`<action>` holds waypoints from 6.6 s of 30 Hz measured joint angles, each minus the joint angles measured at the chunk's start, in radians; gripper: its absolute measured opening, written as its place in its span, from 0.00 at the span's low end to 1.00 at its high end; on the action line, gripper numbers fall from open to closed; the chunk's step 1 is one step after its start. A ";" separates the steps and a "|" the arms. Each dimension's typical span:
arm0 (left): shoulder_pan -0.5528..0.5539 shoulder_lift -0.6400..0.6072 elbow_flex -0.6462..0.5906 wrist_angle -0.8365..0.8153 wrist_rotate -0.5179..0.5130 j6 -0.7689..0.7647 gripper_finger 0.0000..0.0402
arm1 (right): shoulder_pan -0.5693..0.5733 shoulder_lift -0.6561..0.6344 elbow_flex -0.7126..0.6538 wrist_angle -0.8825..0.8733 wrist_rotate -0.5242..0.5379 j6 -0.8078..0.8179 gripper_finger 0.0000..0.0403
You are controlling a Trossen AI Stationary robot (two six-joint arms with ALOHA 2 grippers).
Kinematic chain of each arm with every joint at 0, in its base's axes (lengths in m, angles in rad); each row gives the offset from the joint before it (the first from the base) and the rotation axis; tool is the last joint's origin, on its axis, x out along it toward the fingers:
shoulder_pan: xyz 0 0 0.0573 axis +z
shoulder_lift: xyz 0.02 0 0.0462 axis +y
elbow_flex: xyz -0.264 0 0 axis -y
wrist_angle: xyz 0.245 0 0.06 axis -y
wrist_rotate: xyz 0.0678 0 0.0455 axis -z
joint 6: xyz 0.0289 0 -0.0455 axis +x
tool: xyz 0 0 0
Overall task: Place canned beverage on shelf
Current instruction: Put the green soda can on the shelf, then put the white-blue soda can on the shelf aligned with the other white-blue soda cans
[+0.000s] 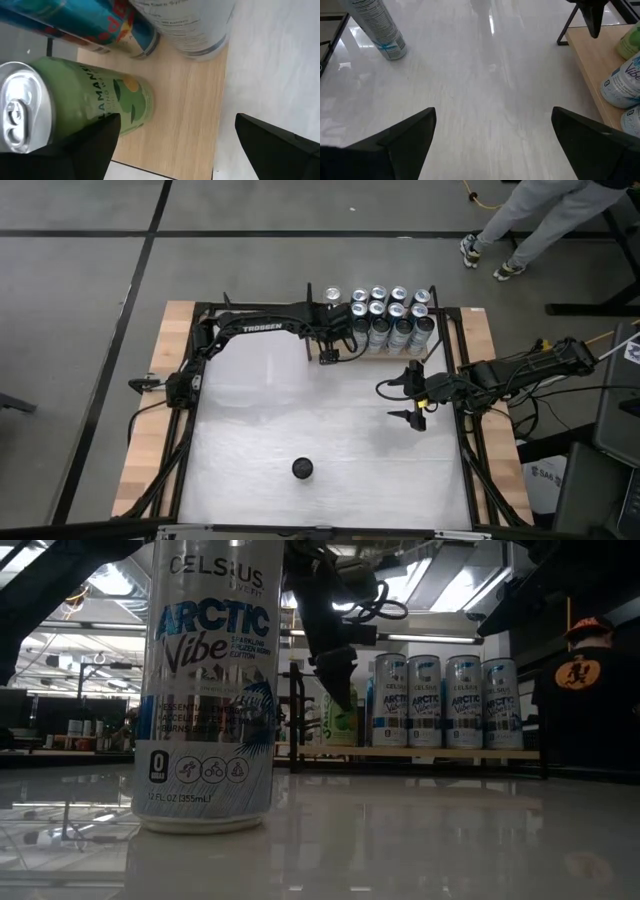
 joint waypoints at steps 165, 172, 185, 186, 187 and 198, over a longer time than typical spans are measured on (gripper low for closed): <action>-0.632 0.002 0.201 -0.338 0.154 -0.743 0.59 | 0.000 -0.879 -0.710 0.556 -0.087 -0.181 0.96; -0.527 0.002 0.246 -0.349 0.157 -0.525 0.59 | 0.000 -0.879 -0.710 0.554 -0.094 -0.165 0.96; -0.341 0.001 0.259 -0.390 0.164 -0.271 0.59 | 0.000 -0.879 -0.711 0.577 -0.094 -0.154 0.96; -0.327 0.001 0.259 -0.389 0.164 -0.261 0.59 | 0.000 -0.879 -0.711 0.579 -0.089 -0.154 0.96; -0.313 0.001 0.259 -0.388 0.164 -0.250 0.59 | 0.000 -0.879 -0.711 0.582 -0.086 -0.154 0.96; -0.201 0.000 0.272 -0.393 0.166 -0.202 0.60 | 0.000 -0.879 -0.710 0.618 -0.076 -0.157 0.96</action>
